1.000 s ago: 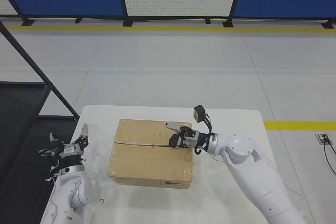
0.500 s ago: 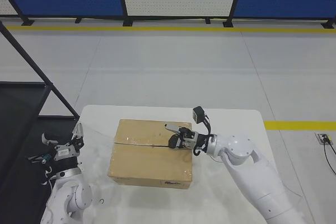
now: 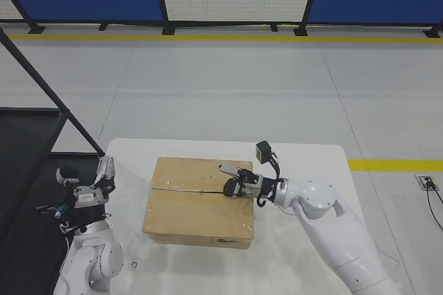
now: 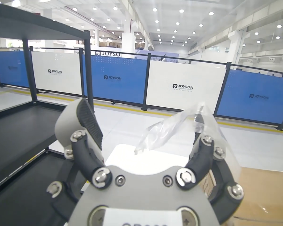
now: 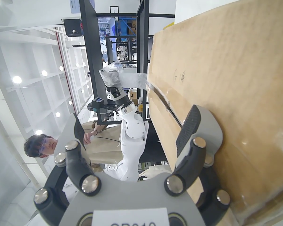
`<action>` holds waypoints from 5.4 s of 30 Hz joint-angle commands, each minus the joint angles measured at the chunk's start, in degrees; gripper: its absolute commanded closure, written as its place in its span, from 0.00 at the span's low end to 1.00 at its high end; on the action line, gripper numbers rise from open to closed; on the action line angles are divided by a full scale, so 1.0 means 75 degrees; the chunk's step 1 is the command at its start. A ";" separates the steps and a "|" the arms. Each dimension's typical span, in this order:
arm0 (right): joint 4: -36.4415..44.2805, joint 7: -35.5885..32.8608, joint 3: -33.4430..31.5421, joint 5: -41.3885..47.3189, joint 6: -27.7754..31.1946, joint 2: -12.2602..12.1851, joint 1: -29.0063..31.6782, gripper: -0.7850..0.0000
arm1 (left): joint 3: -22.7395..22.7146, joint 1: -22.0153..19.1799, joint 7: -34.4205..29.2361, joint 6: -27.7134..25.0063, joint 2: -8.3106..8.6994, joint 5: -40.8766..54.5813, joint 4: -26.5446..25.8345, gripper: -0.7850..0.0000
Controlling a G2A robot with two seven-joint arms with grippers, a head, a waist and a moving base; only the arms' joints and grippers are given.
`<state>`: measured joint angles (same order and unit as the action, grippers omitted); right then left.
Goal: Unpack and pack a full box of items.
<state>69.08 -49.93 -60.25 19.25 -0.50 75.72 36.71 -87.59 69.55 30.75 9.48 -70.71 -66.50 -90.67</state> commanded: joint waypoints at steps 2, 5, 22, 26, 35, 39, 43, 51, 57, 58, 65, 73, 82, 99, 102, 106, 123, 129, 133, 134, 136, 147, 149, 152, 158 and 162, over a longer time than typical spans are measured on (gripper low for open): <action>0.0192 0.0071 -0.0079 -0.0093 -0.0120 -0.0035 0.0123 0.00 | 0.0113 0.0023 -0.0100 -0.0039 -0.0019 -0.0175 -0.0192 0.00; 0.0394 0.0093 -0.0180 -0.0166 -0.0225 -0.0079 0.0274 0.00 | 0.0254 0.0018 -0.0199 -0.0077 -0.0040 -0.0361 -0.0339 0.00; 0.0851 0.0002 -0.0352 -0.0414 -0.0549 -0.0199 0.0643 0.00 | 0.1108 -0.0191 -0.1063 -0.0357 -0.0153 -0.1534 -0.0585 0.00; 0.0928 0.0014 -0.0386 -0.0409 -0.0500 -0.0215 0.0714 0.00 | 0.1243 -0.0204 -0.1219 -0.0410 -0.0175 -0.1742 -0.0679 0.00; 0.1006 0.0027 -0.0421 -0.0380 -0.0419 -0.0237 0.0795 0.00 | 0.1515 -0.0357 -0.1611 -0.0504 -0.0230 -0.2142 -0.0564 0.00; 0.1023 0.0029 -0.0439 -0.0362 -0.0407 -0.0247 0.0823 0.00 | 0.1623 -0.0439 -0.1741 -0.0551 -0.0254 -0.2307 -0.0496 0.00; 0.1041 0.0043 -0.0455 -0.0358 -0.0382 -0.0256 0.0851 0.00 | 0.1751 -0.0505 -0.1829 -0.0625 -0.0279 -0.2486 -0.0461 0.00; 0.1032 0.0201 -0.0495 -0.0247 -0.0287 -0.0257 0.0879 0.00 | 0.1944 -0.0472 -0.1917 -0.0716 -0.0320 -0.2757 -0.0561 0.00; 0.1011 0.0307 -0.0506 -0.0214 -0.0267 -0.0255 0.0872 0.00 | 0.2060 -0.0543 -0.2051 -0.0820 -0.0352 -0.2919 -0.0425 0.00; 0.1008 0.0310 -0.0503 -0.0221 -0.0275 -0.0255 0.0864 0.00 | 0.2080 -0.0571 -0.2067 -0.0821 -0.0358 -0.2954 -0.0384 0.00; 0.1006 0.0335 -0.0570 -0.0202 -0.0236 -0.0273 0.0890 0.00 | 0.2209 -0.0605 -0.2072 -0.0886 -0.0399 -0.3063 -0.0309 0.00; 0.1027 0.0250 -0.0611 -0.0197 -0.0207 -0.0297 0.0912 0.00 | 0.2016 -0.0477 -0.1914 -0.0837 -0.0427 -0.2718 -0.0644 0.00; 0.0926 0.0055 -0.0600 -0.0179 -0.0101 -0.0311 0.0858 0.00 | 0.0546 -0.0049 -0.3515 -0.2007 -0.0316 -0.0211 -0.1708 0.00; 0.1098 -0.0354 -0.0632 -0.0555 0.0148 -0.0393 0.0904 0.00 | -0.1789 -0.0155 -0.9209 -0.4680 0.0126 0.5084 -0.2016 0.00; 0.1108 -0.0311 -0.0637 -0.0544 0.0150 -0.0392 0.0924 0.00 | -0.1692 -0.0421 -0.9295 -0.4160 0.0140 0.5525 -0.1802 0.00; 0.1191 0.0119 -0.0671 -0.0392 0.0038 -0.0375 0.1002 0.00 | -0.1450 -0.1103 -0.9914 -0.3737 0.0190 0.6092 -0.1295 0.00; 0.0812 -0.0070 -0.0708 -0.0095 0.0162 -0.0383 0.0883 0.00 | 0.0209 -0.4204 -1.3168 -0.3514 0.0359 0.7872 0.2100 0.00; 0.0744 -0.0135 -0.0713 -0.0048 0.0165 -0.0391 0.0841 0.00 | 0.0937 -0.4785 -1.3661 -0.3560 0.0321 0.8121 0.2840 0.00; 0.0723 -0.0148 -0.0714 -0.0039 0.0157 -0.0397 0.0830 0.00 | 0.1364 -0.5066 -1.3893 -0.3689 0.0299 0.8117 0.3231 0.00; 0.0717 -0.0154 -0.0718 -0.0037 0.0158 -0.0400 0.0828 0.00 | 0.1472 -0.5117 -1.3875 -0.3751 0.0293 0.8048 0.3314 0.00; 0.0706 -0.0161 -0.0723 -0.0043 0.0151 -0.0405 0.0825 0.00 | 0.1654 -0.5195 -1.3698 -0.3782 0.0275 0.7952 0.3466 0.00; 0.0713 -0.0099 -0.0791 0.0016 0.0143 -0.0435 0.0905 0.00 | 0.2110 -0.5142 -1.3861 -0.4013 0.0273 0.8632 0.3064 0.00; 0.0730 -0.0035 -0.0804 0.0042 0.0149 -0.0436 0.0927 0.00 | 0.2132 -0.5059 -1.3943 -0.4022 0.0298 0.8698 0.2856 0.00; 0.0735 0.0021 -0.0819 0.0093 0.0153 -0.0437 0.0950 0.00 | 0.2169 -0.4941 -1.3968 -0.3998 0.0333 0.8720 0.2606 0.00; 0.0697 0.0061 -0.0806 0.0139 0.0117 -0.0436 0.0931 0.00 | 0.2336 -0.4735 -1.3997 -0.4001 0.0379 0.8790 0.2153 0.00; 0.0693 0.0076 -0.0804 0.0155 0.0121 -0.0439 0.0934 0.00 | 0.2415 -0.4618 -1.3929 -0.3958 0.0414 0.8749 0.1907 0.00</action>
<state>74.25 -49.39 -66.29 20.40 0.39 72.43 43.70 -69.66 34.77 -73.86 -20.31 -67.66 -0.86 -76.01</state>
